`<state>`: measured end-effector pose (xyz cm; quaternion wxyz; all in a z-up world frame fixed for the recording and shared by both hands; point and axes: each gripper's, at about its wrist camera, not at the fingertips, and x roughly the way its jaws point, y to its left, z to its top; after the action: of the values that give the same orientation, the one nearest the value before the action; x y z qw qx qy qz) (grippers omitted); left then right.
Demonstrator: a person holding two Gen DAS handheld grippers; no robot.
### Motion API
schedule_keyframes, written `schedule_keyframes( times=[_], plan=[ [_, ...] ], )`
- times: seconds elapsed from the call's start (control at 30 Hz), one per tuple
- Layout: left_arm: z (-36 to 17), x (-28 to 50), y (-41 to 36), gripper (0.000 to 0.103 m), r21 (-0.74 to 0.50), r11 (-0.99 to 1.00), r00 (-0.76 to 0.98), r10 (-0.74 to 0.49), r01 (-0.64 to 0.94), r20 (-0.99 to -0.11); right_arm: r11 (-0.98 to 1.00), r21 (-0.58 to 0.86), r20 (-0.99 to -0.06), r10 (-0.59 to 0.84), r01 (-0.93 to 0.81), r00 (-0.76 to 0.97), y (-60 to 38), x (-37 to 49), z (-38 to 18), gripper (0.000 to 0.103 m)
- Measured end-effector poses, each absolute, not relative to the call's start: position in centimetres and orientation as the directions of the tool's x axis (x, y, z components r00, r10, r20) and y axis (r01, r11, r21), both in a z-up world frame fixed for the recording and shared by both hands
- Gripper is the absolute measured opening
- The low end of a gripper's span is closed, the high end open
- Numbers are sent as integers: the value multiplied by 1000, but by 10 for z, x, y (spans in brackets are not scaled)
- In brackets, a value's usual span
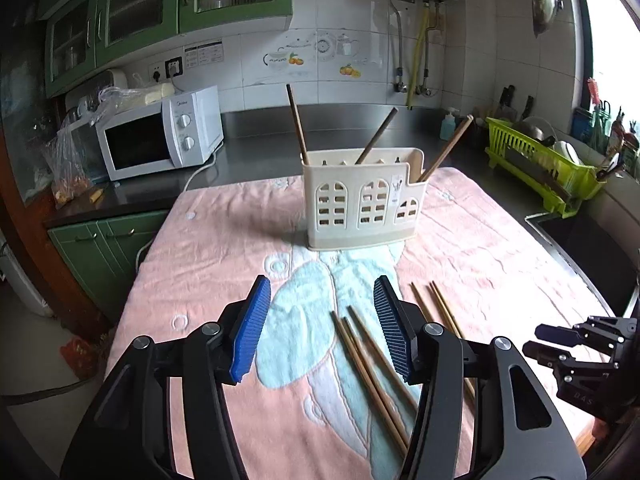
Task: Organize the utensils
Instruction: 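Move both open tools back over the remaining chopsticks on the towel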
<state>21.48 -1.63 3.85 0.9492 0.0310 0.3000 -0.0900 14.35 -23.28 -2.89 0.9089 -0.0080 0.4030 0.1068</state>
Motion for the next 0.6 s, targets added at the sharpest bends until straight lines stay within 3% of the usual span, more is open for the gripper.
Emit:
schedule_keyframes(
  times=[0.27,0.6],
  plan=[
    [3,189,-9,57,-27,987,774,-140,157,-618,980,83,-774,178,-182,608,-223,114,-71,25],
    [-38,167,-14,58,-42,983,711,-160,181,-685,980,69,-786,167,-185,596,-214,104,-85,18]
  ],
)
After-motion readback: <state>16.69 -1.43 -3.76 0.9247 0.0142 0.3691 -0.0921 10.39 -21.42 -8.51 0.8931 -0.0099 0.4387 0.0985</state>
